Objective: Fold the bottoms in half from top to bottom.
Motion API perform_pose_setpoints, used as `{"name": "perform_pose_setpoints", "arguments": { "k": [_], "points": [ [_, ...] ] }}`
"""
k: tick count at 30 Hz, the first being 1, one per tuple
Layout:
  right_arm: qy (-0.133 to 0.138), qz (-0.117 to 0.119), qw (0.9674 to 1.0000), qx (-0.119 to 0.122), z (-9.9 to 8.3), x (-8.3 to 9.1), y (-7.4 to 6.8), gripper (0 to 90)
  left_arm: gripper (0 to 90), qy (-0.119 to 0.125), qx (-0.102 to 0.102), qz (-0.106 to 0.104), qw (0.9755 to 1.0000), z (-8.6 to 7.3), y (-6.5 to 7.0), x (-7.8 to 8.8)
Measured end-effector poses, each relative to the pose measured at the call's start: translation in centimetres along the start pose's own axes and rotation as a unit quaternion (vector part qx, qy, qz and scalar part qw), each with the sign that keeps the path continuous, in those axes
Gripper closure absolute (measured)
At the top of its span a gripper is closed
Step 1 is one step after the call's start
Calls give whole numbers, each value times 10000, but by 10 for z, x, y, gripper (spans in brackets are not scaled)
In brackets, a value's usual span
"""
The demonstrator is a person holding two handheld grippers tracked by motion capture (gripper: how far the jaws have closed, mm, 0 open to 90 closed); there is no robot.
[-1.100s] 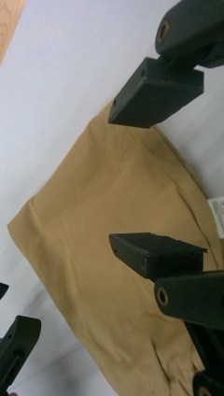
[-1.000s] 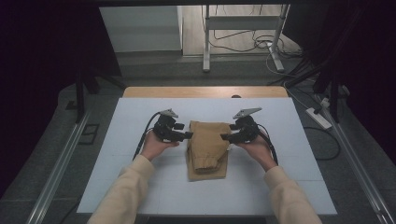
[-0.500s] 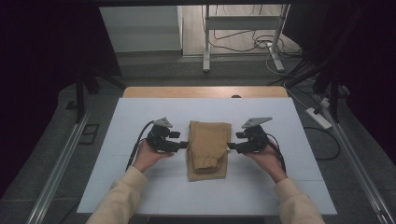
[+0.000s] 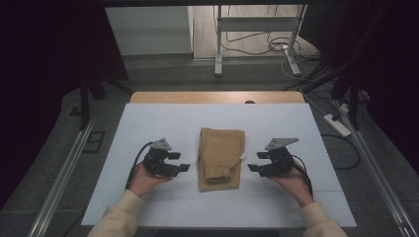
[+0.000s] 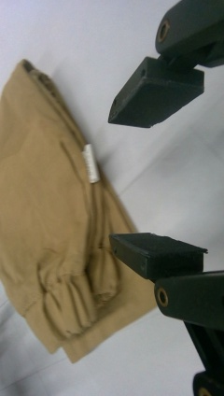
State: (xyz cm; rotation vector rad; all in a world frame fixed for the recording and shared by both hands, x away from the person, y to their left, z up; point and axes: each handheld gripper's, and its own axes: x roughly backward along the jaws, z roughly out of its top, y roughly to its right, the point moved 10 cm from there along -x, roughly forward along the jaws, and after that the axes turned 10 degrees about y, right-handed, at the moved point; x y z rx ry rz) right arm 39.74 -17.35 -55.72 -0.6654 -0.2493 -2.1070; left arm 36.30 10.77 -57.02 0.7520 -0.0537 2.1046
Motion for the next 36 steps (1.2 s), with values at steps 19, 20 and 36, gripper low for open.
{"name": "perform_pose_setpoints", "arguments": {
  "k": [19,20,36],
  "points": [
    [-18,-62,9998,-163,-40,44,1,353,324,-111,180,224,9995,-43,1,32],
    [-20,-61,9998,-189,-42,46,2,353,324,-108,188,225,9995,-44,1,33],
    [-76,-59,9999,-128,-46,44,1,353,321,-169,193,234,9994,-48,1,32]
  ]
}}
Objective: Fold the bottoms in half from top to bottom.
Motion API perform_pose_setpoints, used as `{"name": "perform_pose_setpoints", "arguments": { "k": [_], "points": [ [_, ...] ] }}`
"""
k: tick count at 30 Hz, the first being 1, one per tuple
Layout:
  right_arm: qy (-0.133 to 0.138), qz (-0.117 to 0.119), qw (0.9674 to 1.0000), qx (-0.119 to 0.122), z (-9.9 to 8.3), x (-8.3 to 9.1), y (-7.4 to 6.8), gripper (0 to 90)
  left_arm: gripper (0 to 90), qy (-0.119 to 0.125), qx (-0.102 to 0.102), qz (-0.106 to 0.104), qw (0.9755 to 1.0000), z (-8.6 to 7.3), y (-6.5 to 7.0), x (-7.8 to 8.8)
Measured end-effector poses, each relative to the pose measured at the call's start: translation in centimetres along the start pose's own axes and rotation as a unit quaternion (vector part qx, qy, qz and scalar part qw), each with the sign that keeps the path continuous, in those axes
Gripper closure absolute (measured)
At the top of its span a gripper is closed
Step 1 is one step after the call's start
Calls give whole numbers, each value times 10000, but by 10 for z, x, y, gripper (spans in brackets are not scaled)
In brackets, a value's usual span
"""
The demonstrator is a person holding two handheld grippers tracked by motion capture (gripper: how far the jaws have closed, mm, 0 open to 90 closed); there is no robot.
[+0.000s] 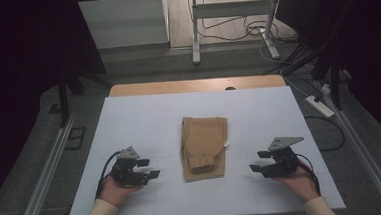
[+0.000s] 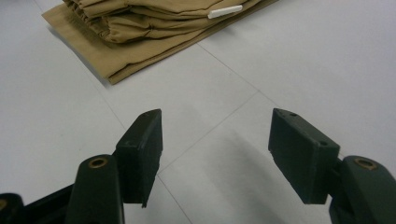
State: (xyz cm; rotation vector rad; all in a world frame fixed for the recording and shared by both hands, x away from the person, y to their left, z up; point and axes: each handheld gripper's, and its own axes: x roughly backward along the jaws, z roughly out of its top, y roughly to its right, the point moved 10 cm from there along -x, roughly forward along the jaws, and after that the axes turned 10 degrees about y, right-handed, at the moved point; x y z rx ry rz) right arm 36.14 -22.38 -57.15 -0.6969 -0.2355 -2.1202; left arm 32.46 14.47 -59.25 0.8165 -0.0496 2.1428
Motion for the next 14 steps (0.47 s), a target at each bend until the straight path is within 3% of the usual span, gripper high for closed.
{"name": "perform_pose_setpoints", "arguments": {
  "k": [14],
  "points": [
    [34,7,10000,3,0,2,1,353,316,19,24,7,10000,1,-1,1]
  ]
}}
